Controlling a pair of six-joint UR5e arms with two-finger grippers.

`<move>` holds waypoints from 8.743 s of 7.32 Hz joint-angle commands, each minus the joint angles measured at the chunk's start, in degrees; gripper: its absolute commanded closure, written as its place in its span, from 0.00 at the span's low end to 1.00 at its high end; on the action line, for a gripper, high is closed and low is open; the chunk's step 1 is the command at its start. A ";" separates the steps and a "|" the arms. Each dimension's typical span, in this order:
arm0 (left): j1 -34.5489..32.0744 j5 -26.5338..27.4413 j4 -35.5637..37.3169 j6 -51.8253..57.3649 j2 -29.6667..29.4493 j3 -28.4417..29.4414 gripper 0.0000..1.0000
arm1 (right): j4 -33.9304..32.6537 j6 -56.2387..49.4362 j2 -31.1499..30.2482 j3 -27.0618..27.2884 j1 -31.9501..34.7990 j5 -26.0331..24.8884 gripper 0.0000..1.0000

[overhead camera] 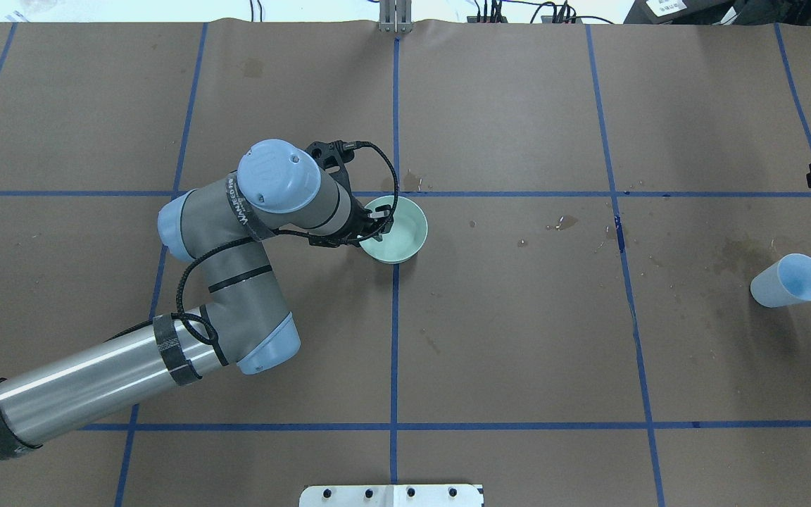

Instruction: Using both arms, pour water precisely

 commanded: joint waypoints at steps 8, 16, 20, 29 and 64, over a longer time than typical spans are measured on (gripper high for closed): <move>-2.76 -0.36 6.04 1.14 0.09 -4.40 1.00 | 0.00 0.00 2.02 -2.44 0.00 0.00 0.01; -18.21 -9.66 21.05 32.57 28.96 -30.53 1.00 | -0.09 -0.18 1.59 -2.53 0.44 2.54 0.01; -23.51 -16.63 -2.04 38.32 42.09 -20.81 1.00 | -12.55 -11.84 4.66 -2.70 4.74 6.40 0.01; -24.92 -21.55 -12.72 39.73 47.99 -14.54 1.00 | -18.63 -16.08 5.36 -2.70 6.24 9.49 0.01; -56.21 -22.95 26.04 79.40 38.50 -7.59 0.00 | -16.17 -32.70 0.71 -11.84 17.84 17.05 0.01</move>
